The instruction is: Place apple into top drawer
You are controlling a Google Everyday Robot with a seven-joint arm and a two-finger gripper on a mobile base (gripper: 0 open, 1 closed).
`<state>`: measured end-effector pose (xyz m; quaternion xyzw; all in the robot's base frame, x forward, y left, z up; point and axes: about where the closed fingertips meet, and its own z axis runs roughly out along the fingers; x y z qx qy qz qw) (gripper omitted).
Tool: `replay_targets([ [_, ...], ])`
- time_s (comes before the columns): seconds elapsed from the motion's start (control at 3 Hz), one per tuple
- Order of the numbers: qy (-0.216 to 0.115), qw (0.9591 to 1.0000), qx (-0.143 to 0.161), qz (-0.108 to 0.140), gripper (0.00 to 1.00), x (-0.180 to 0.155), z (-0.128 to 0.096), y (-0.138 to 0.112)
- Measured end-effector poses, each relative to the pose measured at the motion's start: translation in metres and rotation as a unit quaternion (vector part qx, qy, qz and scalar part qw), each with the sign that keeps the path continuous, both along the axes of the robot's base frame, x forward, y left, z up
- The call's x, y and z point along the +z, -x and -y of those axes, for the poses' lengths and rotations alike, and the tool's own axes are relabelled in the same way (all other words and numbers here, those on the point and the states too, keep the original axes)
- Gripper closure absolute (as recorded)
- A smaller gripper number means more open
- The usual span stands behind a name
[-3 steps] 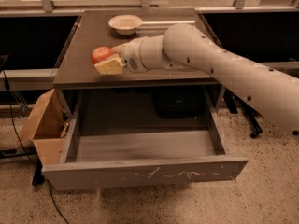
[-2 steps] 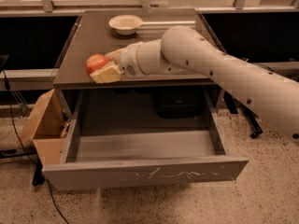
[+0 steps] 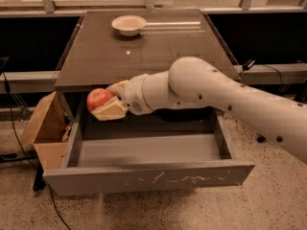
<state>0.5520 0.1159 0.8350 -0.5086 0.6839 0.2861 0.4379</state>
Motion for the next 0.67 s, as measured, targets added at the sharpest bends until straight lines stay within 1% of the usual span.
replay_targets([
  [0.33,0.026,0.9982,-0.035,-0.04,1.0,-0.0387,0.0092,0.0176],
  [0.67,0.028,0.9975,-0.038,-0.052,1.0,-0.0464,0.0091,0.0224],
])
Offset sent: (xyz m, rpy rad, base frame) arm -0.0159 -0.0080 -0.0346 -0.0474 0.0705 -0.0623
